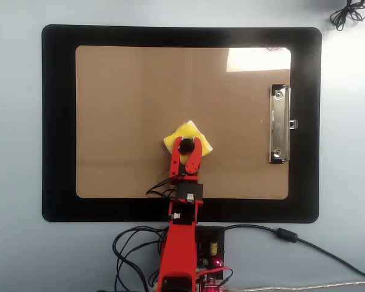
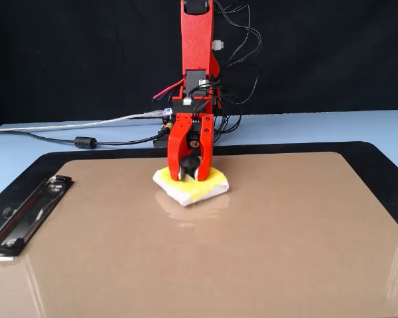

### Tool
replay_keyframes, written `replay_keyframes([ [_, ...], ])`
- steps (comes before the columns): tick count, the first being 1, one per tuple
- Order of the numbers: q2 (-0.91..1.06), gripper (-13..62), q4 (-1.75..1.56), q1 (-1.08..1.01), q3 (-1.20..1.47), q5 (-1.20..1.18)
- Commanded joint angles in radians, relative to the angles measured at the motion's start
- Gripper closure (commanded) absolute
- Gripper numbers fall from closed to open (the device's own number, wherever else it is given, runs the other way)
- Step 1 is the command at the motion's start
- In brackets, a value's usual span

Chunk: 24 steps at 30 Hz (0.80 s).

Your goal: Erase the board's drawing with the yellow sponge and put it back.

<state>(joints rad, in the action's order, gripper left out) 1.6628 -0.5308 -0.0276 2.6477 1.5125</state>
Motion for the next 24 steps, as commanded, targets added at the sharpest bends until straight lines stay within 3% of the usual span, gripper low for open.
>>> replay_keyframes([
  [1, -0.094, 57.6, -0.025, -0.023, -0.094, 0.000],
  [4, -0.275, 57.6, -0.028, -0.025, -0.281, 0.002],
  [7, -0.302, 57.6, -0.025, -0.028, -0.298, 0.002],
  [11, -0.063, 57.6, -0.025, -0.023, -0.057, 0.006],
  [15, 0.311, 57.6, 0.058, -0.017, 0.103, 0.002],
  [20, 0.571, 57.6, 0.453, -0.017, -0.049, 0.003],
  [24, 0.657, 57.6, 0.733, -0.009, -0.161, 0.009],
])
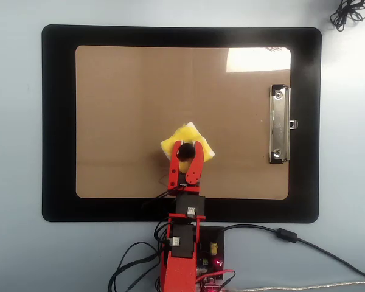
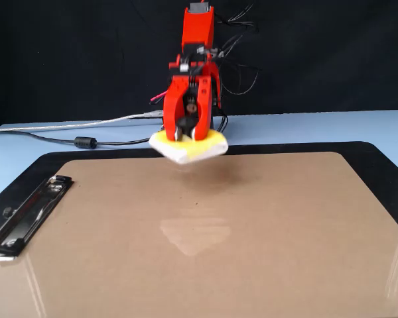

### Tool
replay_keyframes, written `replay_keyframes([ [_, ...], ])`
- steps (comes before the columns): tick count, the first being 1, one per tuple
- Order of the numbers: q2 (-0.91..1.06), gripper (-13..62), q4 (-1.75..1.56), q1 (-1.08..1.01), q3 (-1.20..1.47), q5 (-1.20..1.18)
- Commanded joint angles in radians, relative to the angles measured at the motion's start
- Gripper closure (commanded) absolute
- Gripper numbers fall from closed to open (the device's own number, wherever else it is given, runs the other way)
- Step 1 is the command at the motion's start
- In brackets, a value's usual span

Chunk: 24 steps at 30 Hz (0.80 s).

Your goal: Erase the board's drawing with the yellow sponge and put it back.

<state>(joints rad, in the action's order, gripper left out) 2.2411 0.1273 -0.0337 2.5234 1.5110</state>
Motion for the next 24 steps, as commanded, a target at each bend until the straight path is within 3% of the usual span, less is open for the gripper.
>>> replay_keyframes([
  [1, 0.081, 57.6, 0.094, 0.005, -0.038, 0.012],
  [5, 0.077, 57.6, 0.095, 0.066, -0.037, 0.028],
  [10, 0.075, 57.6, 0.123, 0.235, -0.025, 0.221],
  [16, 0.075, 57.6, 0.336, 0.397, -0.086, 0.337],
  [24, -0.109, 57.6, 0.494, 0.871, -0.367, 0.667],
])
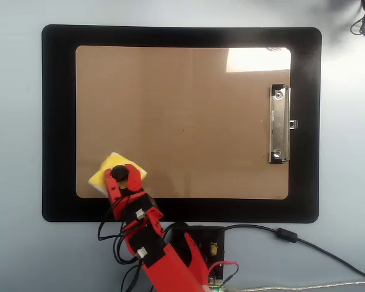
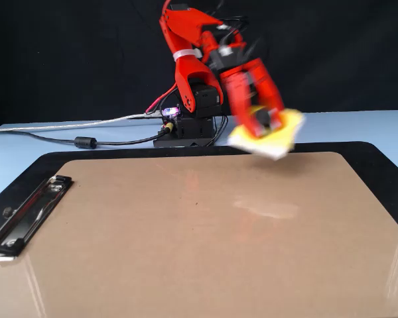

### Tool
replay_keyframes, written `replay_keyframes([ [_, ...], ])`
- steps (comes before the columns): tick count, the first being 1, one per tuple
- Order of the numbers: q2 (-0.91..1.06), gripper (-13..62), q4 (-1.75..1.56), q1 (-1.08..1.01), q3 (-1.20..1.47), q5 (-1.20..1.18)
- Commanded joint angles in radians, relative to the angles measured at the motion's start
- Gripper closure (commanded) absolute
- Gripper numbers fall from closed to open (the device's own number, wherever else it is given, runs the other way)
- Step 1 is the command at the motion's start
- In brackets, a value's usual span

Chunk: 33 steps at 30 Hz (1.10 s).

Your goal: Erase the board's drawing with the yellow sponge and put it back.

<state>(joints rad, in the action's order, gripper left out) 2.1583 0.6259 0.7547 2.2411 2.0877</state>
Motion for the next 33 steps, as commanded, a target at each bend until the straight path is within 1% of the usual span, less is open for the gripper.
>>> replay_keyframes([
  [1, -0.063, 57.6, -0.006, 0.126, -0.114, 0.095],
  [8, -0.265, 57.6, -0.018, 0.310, -0.282, 0.071],
  [10, -0.302, 57.6, -0.018, 0.347, -0.298, 0.015],
  [12, -0.331, 57.6, -0.021, 0.353, -0.304, -0.118],
  [15, -0.334, 57.6, -0.020, 0.353, -0.304, -0.265],
  [21, -0.334, 57.6, -0.055, 0.351, -0.298, -0.445],
  [27, -0.353, 56.6, -0.345, 0.347, -0.167, -0.492],
  [28, -0.353, 52.8, -0.379, 0.347, -0.141, -0.494],
  [31, -0.354, 31.4, -0.472, 0.345, -0.072, -0.489],
  [32, -0.356, 25.5, -0.514, 0.345, -0.046, -0.489],
  [33, -0.357, 22.6, -0.545, 0.348, -0.029, -0.489],
])
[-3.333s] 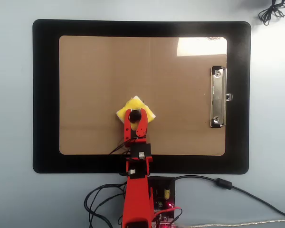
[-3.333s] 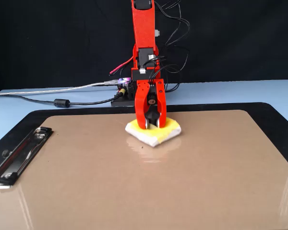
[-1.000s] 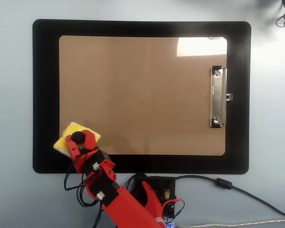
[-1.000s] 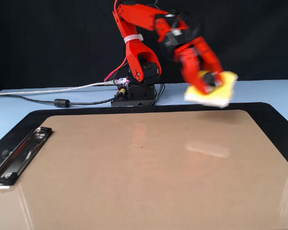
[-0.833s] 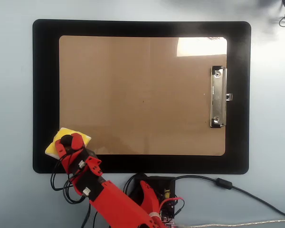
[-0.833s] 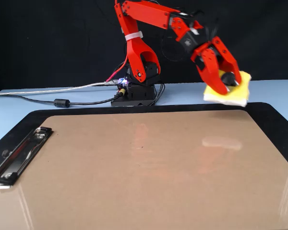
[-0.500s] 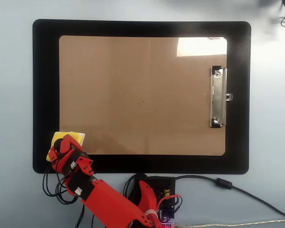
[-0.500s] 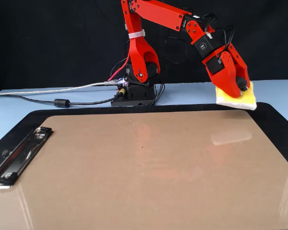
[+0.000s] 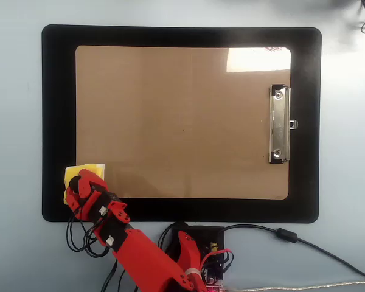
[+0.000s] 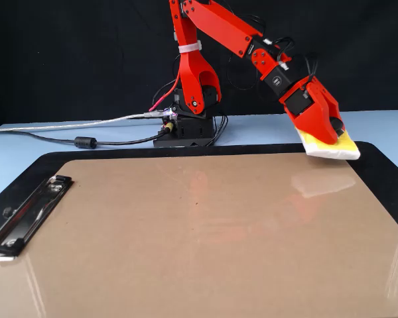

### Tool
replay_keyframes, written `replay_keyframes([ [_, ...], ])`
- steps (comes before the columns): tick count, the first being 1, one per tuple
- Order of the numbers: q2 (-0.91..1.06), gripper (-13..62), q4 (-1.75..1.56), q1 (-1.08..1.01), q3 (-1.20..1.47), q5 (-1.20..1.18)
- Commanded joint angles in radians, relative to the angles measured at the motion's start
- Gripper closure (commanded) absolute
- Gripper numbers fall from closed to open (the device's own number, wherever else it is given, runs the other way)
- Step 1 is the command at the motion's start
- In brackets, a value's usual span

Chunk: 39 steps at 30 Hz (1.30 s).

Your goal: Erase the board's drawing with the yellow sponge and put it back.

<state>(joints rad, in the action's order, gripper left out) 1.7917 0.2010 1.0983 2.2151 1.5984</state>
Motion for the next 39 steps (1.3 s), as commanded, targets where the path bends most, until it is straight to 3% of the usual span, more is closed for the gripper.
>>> replay_keyframes([
  [1, 0.011, 20.7, -0.147, 0.003, 0.011, -0.002],
  [8, 0.026, 17.4, -0.199, -0.002, 0.029, 0.002],
  [12, 0.138, 17.3, -0.167, -0.002, 0.044, 0.005],
  [19, 0.494, 17.5, 0.350, -0.055, -0.037, 0.123],
  [25, 0.552, 17.6, 1.054, -0.463, -0.359, 0.149],
  [29, 0.492, 17.6, 1.193, -0.761, -0.413, -0.020],
  [34, 0.494, 17.5, 1.204, -1.022, -0.261, -0.252],
  [39, 0.515, 17.4, 1.197, -1.129, 0.018, -0.258],
])
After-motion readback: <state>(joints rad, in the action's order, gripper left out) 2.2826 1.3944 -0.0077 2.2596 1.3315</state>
